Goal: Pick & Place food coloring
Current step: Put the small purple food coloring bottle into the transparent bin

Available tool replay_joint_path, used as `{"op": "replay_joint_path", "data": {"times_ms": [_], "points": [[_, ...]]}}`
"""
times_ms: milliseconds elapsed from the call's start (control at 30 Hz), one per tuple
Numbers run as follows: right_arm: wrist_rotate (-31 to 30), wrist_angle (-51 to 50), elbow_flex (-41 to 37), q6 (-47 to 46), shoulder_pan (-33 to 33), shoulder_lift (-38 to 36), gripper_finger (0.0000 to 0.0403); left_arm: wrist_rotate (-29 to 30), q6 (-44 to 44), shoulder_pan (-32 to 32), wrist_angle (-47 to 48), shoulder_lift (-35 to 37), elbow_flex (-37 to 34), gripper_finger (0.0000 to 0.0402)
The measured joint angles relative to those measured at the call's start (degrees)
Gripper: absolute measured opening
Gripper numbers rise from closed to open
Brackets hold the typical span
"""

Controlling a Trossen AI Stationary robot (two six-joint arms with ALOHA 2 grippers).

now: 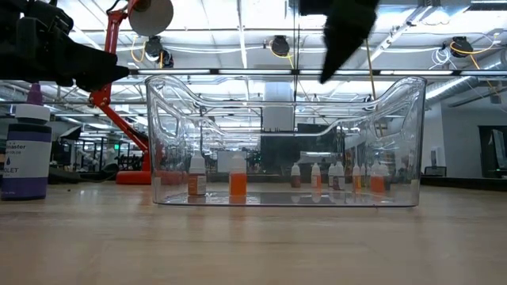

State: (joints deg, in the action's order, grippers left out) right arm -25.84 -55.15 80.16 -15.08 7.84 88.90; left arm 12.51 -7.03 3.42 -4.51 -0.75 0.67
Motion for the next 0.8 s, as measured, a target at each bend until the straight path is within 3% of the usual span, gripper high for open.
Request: {"op": "replay_joint_path", "data": {"times_ms": [167,333,467,633,800], "points": [[-1.42,5.56,-17.0,-4.35,-2.52,-12.45,0.018,0.02,0.0,-0.01,-0.02,0.02,-0.01,0.0306],[-1.19,6.89,-27.24,-11.05,-7.28,-21.89,0.0182,0.02,0.0,-0.02,0.0,0.02,0.0,0.0306],[3.68,6.57,-30.37,-14.2,-12.27,-25.05,0.0182,0.02,0.0,0.0,-0.02,0.0,0.0,0.0306],[11.55,7.91,-30.51,-13.48,-17.57,-23.98,0.0183,0.02,0.0,-0.01,-0.02,0.01,0.0,0.0306],[13.88,7.71,-30.51,-10.07,-21.0,-20.66,0.0183,0.02,0.0,0.0,0.0,0.02,0.0,0.0306]]}}
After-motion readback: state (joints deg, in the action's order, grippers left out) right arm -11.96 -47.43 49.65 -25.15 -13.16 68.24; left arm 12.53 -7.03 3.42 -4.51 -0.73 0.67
